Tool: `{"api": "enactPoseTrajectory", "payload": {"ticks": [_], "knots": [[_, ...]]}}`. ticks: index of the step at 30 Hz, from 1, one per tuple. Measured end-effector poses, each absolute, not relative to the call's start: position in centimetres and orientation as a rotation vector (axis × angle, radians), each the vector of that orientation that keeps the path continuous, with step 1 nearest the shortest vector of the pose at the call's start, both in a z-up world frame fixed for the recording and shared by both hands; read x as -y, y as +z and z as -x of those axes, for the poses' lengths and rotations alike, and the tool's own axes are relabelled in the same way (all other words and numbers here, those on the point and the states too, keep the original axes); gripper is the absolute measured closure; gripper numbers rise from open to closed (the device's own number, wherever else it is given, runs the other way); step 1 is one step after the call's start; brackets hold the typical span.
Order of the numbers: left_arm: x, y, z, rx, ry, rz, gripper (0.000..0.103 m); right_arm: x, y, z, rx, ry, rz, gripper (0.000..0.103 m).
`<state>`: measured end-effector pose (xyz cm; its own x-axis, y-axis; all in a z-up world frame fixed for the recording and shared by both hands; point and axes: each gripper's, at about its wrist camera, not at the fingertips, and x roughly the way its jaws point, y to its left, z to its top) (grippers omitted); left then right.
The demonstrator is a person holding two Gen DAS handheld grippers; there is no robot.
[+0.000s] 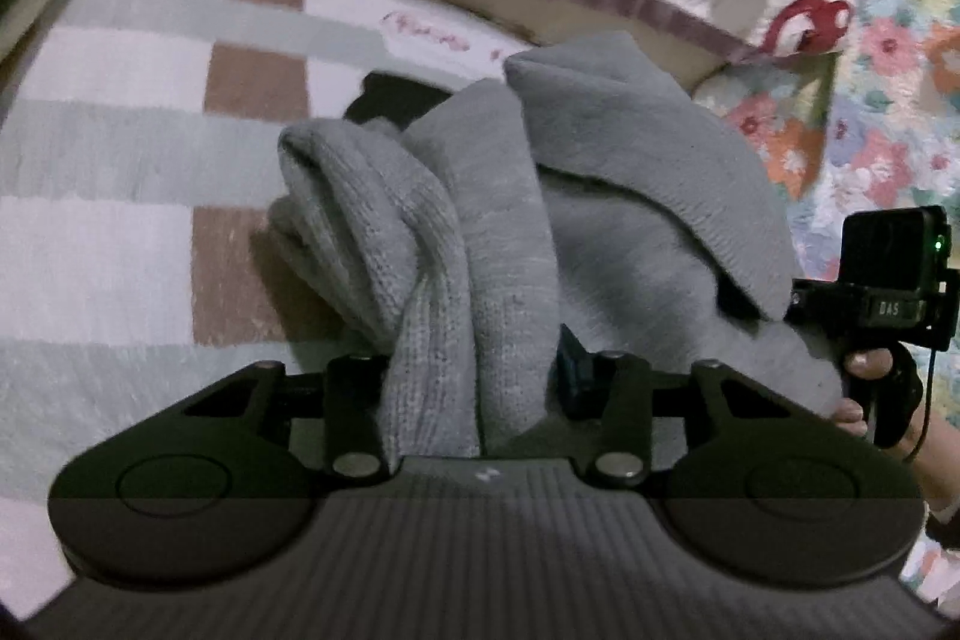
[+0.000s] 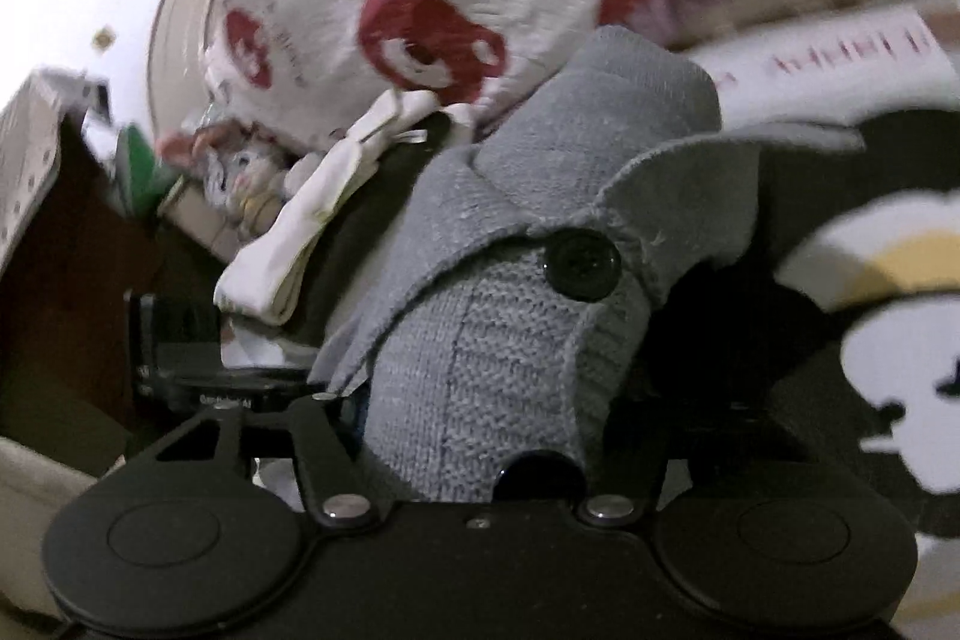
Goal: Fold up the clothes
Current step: 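Lift the grey sweater bundle off the mat with both grippers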
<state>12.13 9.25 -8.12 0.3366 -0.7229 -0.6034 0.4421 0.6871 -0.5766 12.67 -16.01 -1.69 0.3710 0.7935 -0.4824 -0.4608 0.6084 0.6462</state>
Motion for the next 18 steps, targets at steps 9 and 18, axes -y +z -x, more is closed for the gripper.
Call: {"api": "enactPoseTrajectory", "payload": {"ticks": [9,18], "knots": [[-9.9,-7.6,-11.1,-0.944,-0.824,0.444,0.063,13.4,4.3,-11.2,-0.822,0.849,-0.290,0.038],[-6.6,-10.2,-14.7,-1.094,-0.805,0.313,0.036,18.2,-1.2,-12.9,-1.030,0.513,-0.388,0.036]]}}
